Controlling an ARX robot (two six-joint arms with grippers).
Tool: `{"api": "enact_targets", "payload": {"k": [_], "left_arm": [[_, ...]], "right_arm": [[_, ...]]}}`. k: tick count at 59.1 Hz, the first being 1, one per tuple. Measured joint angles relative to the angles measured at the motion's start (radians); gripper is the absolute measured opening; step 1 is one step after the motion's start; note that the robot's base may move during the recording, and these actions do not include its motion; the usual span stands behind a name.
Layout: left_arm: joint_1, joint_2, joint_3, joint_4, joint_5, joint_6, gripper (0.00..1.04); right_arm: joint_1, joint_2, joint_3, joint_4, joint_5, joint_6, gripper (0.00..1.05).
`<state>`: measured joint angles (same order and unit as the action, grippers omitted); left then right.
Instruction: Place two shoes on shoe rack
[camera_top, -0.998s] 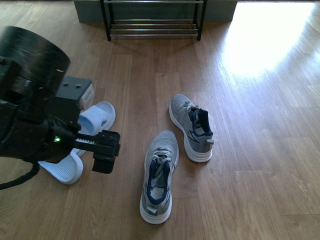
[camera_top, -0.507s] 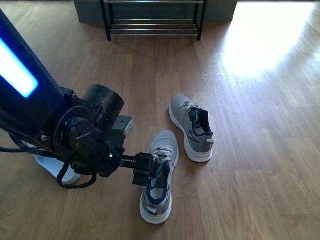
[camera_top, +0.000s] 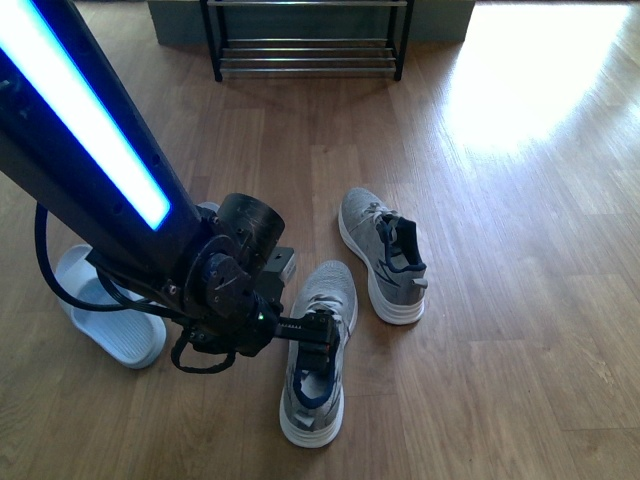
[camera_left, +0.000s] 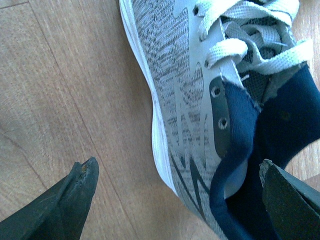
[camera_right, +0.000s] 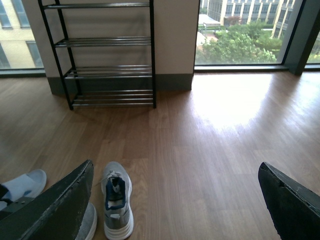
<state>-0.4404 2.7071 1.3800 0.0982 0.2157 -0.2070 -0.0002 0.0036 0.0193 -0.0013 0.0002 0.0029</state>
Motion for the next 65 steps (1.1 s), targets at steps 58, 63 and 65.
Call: {"api": "enact_targets", "payload": {"k": [58,63,65], "left_arm": [[0.008,-0.044,-0.037,0.032,-0.297,0.051,0.01],[0.039,-0.241,-0.205,0.128,-0.349,0.072,0.01],[0.053,-0.363,-0.282,0.158,-0.362,0.071,0.01]], "right_arm": [[0.000,0.000,0.000,0.000,0.000,0.000,0.96],[0.000,0.000,0.000,0.000,0.000,0.000,0.96],[0.000,0.000,0.000,0.000,0.000,0.000,0.96]]}}
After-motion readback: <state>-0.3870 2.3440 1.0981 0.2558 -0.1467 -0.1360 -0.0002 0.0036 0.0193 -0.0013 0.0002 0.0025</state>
